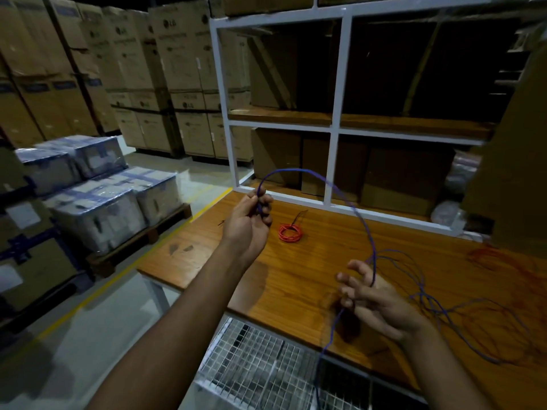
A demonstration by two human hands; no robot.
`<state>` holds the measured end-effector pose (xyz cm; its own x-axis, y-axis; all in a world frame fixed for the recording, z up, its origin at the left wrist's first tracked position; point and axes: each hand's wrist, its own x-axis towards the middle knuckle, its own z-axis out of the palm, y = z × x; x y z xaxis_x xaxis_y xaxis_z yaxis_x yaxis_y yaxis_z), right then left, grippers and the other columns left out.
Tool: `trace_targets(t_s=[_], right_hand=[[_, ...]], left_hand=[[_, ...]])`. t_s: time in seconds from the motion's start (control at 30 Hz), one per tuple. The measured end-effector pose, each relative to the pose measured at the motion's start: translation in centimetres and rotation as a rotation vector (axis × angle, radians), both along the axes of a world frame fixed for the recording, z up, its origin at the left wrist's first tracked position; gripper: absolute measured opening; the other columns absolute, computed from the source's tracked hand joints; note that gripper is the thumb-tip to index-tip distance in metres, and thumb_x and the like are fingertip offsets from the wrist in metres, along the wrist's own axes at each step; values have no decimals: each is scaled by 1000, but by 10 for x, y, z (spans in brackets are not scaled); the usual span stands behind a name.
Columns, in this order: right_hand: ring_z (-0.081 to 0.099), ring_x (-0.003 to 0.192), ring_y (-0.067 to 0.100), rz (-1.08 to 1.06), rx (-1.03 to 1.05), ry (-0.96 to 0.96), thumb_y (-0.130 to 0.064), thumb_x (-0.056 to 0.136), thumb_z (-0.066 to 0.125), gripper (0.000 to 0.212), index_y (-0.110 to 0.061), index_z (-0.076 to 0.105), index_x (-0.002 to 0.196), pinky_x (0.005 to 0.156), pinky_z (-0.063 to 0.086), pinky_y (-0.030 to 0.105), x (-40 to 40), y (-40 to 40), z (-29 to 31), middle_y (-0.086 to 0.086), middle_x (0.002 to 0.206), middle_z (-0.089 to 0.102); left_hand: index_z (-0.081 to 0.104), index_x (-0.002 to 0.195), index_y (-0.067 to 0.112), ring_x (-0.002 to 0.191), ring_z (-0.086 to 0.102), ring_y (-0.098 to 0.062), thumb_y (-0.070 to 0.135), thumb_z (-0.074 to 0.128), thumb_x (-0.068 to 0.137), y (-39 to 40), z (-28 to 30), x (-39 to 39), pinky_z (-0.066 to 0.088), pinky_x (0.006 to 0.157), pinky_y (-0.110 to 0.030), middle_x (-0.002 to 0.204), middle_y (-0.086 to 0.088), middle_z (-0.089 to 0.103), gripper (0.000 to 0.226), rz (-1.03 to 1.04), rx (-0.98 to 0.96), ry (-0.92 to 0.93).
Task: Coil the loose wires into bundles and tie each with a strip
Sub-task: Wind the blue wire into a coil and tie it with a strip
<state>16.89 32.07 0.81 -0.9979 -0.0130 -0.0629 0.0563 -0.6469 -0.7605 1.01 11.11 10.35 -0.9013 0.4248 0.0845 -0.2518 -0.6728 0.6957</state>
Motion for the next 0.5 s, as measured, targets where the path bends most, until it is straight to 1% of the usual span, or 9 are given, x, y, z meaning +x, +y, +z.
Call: trace_targets(t_s=[0.1, 0.17, 0.2, 0.23, 0.3, 0.33, 0.43, 0.47, 0.5], right_hand=[[65, 81, 24, -84, -26, 34, 0, 38, 99, 75, -8, 53, 97, 66, 58, 31, 1, 17, 1, 13, 89, 61], [72, 81, 24, -199, -25, -51, -8, 34, 102, 72, -6, 55, 88, 71, 63, 33, -3, 24, -2, 14, 84, 66], [74, 79, 23, -266, -12, -124, -9, 39, 101, 66, -7, 55, 86, 70, 63, 31, -7, 25, -3, 16, 84, 68], [75, 75, 21, -340, 0, -202, -5, 54, 96, 51, -6, 55, 85, 63, 62, 27, -11, 27, -7, 17, 85, 68], [73, 60, 18, -471, 19, -360, 6, 85, 68, 15, -2, 55, 86, 49, 58, 26, -20, 22, -15, 18, 89, 63], [71, 53, 17, -480, 56, -414, 8, 91, 59, 10, 0, 55, 86, 45, 56, 26, -22, 15, -16, 19, 89, 62], [65, 41, 18, -386, 435, -563, 9, 89, 62, 14, 0, 53, 85, 36, 53, 29, -27, -6, -21, 18, 78, 62], [65, 42, 20, -289, 712, -597, 6, 88, 67, 14, -2, 55, 86, 37, 53, 29, -29, -12, -17, 18, 73, 64], [68, 50, 22, -139, 1124, -608, -1, 86, 71, 11, -3, 61, 88, 43, 52, 29, -28, -17, -9, 17, 73, 67]], left_hand=[[57, 107, 9, 71, 53, -9, 18, 35, 106, -1, 2, 0, 39, 65, -22, 85, -1, 68, 24, -30, -5, 57], [57, 109, 9, 72, 55, -10, 19, 38, 106, -1, 1, 1, 43, 68, -22, 87, -1, 69, 23, -77, -27, 70], [57, 109, 9, 71, 55, -10, 19, 39, 106, -1, 1, 2, 44, 68, -22, 87, -2, 68, 22, -106, -41, 76], [58, 109, 9, 71, 55, -10, 19, 40, 106, 1, 1, 3, 45, 68, -23, 85, -2, 66, 21, -136, -64, 84], [58, 106, 10, 68, 53, -8, 19, 40, 106, 5, 0, 7, 44, 68, -22, 82, -2, 62, 21, -172, -123, 101], [58, 105, 10, 67, 53, -8, 19, 40, 106, 8, -2, 8, 44, 69, -23, 82, -2, 61, 20, -172, -156, 109], [59, 105, 8, 68, 53, -9, 18, 41, 106, 16, -8, 10, 46, 70, -23, 83, -5, 61, 20, -157, -238, 128], [59, 106, 8, 68, 53, -10, 17, 41, 106, 18, -10, 10, 47, 70, -22, 84, -5, 62, 21, -152, -273, 142], [59, 106, 7, 69, 54, -10, 17, 40, 106, 19, -13, 10, 47, 69, -22, 83, -5, 63, 21, -139, -323, 161]])
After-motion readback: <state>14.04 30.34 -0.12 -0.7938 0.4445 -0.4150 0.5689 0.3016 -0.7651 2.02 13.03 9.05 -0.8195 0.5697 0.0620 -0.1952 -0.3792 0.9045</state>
